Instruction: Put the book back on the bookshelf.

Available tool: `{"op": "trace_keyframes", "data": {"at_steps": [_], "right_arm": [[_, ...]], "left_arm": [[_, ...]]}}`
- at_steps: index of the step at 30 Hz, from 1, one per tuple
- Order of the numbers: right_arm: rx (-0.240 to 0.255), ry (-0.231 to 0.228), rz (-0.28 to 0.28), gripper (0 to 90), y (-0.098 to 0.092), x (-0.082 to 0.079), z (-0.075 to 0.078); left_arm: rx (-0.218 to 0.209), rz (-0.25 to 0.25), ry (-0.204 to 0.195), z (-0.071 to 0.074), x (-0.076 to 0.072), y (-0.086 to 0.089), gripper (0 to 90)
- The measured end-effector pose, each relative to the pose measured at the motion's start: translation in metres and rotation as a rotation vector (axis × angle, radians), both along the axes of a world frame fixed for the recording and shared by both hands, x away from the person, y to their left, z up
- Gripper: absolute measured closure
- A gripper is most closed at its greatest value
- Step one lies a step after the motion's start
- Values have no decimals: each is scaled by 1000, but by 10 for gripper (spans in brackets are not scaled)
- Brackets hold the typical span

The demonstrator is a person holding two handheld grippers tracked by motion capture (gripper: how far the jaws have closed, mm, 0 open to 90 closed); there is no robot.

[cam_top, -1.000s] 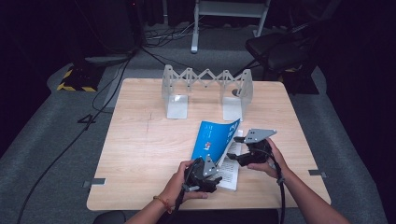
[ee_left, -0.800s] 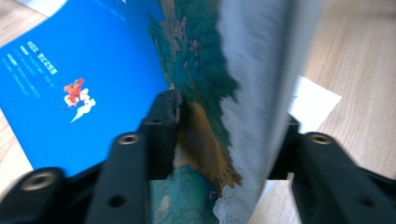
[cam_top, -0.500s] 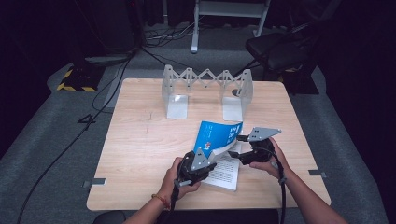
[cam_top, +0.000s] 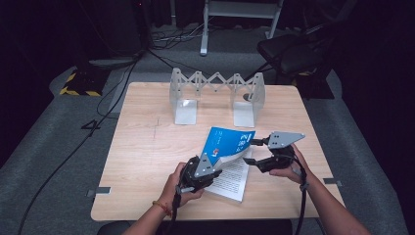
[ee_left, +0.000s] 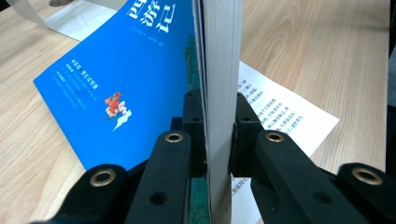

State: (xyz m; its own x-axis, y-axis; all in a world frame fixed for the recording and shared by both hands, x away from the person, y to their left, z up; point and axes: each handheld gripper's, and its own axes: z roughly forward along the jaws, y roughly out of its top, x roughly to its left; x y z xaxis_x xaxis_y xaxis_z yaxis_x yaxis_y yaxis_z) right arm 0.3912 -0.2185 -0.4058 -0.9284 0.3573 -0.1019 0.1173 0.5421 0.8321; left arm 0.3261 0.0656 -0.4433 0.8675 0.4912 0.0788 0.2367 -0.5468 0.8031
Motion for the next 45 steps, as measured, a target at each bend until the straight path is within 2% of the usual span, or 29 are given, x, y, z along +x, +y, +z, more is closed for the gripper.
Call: {"op": "trace_keyframes", "data": {"at_steps": [1, 3, 5, 10, 14, 16, 18, 20, 21, 24, 26, 27, 30, 31, 33, 34, 36, 38, 40, 42, 45], "right_arm": [[-15, 5, 12, 295, 3, 2, -2], [-12, 34, 51, 278, 7, 7, -7], [-28, 52, 56, 280, 9, 12, -12], [-69, 38, 37, 277, 13, 23, -22], [-128, 11, 13, 292, 17, 29, -29], [-143, 0, 9, 363, 17, 32, -32], [-159, -35, 38, 464, 16, 31, -35], [-154, -57, 78, 541, 16, 30, -35], [-154, -57, 78, 541, 16, 30, -35], [-178, -137, 146, 645, 22, 20, -40], [-197, -163, 168, 679, 25, 17, -42], [-201, -173, 169, 689, 25, 15, -42], [-210, -187, 166, 700, 26, 12, -40], [-211, -188, 162, 702, 26, 11, -39], [-209, -191, 153, 708, 26, 9, -37], [-210, -190, 152, 710, 26, 8, -37], [-208, -193, 149, 718, 25, 6, -35], [-207, -192, 151, 727, 24, 4, -33], [-208, -186, 147, 730, 24, 2, -32], [-205, -184, 141, 734, 22, 0, -31], [-203, -178, 133, 745, 18, -5, -29]], "left_arm": [[2, -4, 1, 0, 0, 2, 808], [14, -12, 0, 0, 0, 6, 809], [27, -20, -8, 0, 0, 11, 809], [17, -19, -4, 0, -1, 24, 809], [21, -18, -5, -1, -2, 33, 809], [18, -9, 1, -1, -3, 38, 808], [22, 2, -1, -2, -4, 42, 808], [26, 6, -2, -2, -5, 45, 802], [22, 16, 3, -2, -6, 49, 802], [26, 60, 42, -7, -9, 58, 740], [41, 97, 49, -10, -13, 61, 597], [52, 106, 53, -12, -16, 63, 562], [124, 185, 52, -20, -19, 72, 447], [126, 205, 68, -23, -18, 78, 425], [104, 249, 110, -30, -14, 88, 386], [105, 270, 110, -33, -12, 92, 375], [82, 282, 130, -34, -7, 97, 376], [79, 294, 143, -37, -2, 98, 374], [55, 289, 157, -39, 2, 99, 376], [46, 280, 157, -40, 6, 96, 383], [49, 265, 134, -40, 12, 89, 419]]}}
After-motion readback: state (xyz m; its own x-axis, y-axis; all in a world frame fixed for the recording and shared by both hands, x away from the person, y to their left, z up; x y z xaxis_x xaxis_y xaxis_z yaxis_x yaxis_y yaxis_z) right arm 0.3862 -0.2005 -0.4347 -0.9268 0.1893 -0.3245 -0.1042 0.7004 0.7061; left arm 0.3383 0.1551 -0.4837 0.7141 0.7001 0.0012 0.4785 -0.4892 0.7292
